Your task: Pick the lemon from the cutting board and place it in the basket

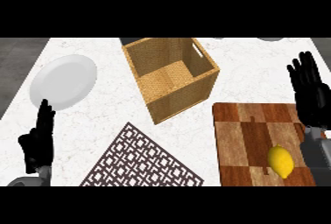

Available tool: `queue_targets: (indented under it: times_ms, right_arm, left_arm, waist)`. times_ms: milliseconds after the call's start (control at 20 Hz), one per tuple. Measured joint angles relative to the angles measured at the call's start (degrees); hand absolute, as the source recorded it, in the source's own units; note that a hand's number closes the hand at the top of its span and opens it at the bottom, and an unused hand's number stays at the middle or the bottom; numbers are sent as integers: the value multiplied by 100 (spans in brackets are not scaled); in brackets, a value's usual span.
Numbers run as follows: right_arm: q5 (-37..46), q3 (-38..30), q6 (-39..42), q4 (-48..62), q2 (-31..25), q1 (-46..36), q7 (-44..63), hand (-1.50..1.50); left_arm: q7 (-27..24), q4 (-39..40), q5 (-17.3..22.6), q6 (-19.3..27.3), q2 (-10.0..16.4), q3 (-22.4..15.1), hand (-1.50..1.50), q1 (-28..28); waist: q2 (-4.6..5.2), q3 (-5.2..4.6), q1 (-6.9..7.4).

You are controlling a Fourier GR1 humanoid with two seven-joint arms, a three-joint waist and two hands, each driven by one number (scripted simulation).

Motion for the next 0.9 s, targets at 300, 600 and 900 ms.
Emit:
queue_targets:
  times_ms: [300, 600, 900]
  right_arm:
    - [-952, -233, 2128, 459, -162, 391, -832, 150]
    - [-654, -37, 3382, -400, 149, 910, -2823, -150]
    - [530, -334, 2487, -1220, -133, 1983, -3297, -150]
  left_arm:
    - [584, -77, -188, -419, 299, -349, 0, -370]
    - [1199, -97, -116, -934, 434, -621, 0, -648]
    - [1657, -256, -60, -1170, 551, -661, 0, -833]
  waist:
    - [28, -48, -224]
    - [-30, -72, -419]
    - [-50, -113, -431]
